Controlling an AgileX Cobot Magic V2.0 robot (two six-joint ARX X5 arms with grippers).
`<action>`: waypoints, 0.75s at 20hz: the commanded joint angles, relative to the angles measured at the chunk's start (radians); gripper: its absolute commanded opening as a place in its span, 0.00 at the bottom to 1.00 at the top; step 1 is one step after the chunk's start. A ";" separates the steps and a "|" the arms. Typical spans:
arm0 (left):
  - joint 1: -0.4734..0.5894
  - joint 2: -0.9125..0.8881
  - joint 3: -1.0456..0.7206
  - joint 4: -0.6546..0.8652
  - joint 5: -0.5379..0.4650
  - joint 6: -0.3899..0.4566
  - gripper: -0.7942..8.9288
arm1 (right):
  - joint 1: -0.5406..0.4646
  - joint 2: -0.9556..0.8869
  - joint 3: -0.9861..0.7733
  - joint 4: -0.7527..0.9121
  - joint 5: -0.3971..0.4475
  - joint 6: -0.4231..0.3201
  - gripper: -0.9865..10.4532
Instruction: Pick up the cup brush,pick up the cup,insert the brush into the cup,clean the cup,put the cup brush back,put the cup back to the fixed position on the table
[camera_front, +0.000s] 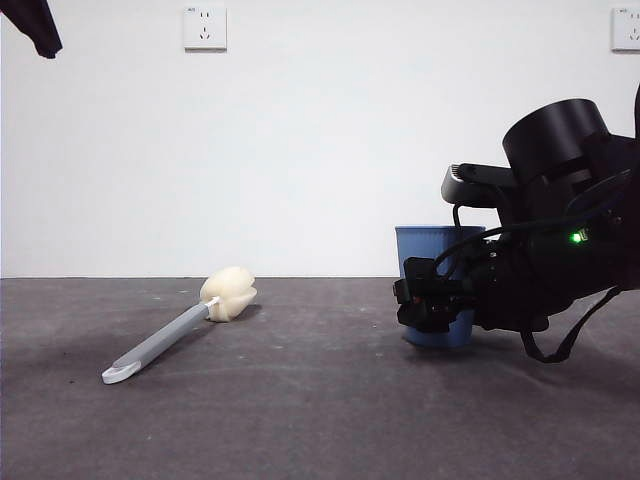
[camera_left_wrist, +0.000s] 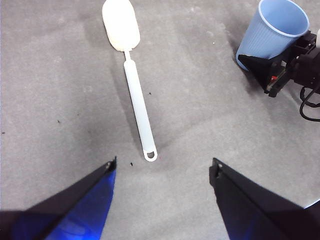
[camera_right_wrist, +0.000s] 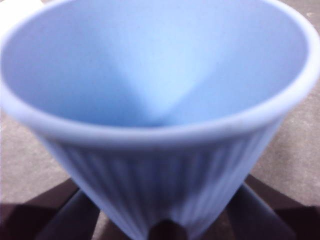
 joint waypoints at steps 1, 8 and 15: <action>-0.001 -0.002 -0.007 -0.002 0.001 0.007 0.41 | 0.000 0.021 -0.006 -0.023 -0.008 0.006 0.08; -0.001 -0.002 -0.007 -0.010 -0.003 0.008 0.41 | 0.009 0.021 -0.006 -0.159 -0.008 0.034 0.42; -0.001 -0.002 -0.007 -0.023 -0.006 0.007 0.41 | 0.014 -0.059 -0.006 -0.238 -0.008 0.052 0.43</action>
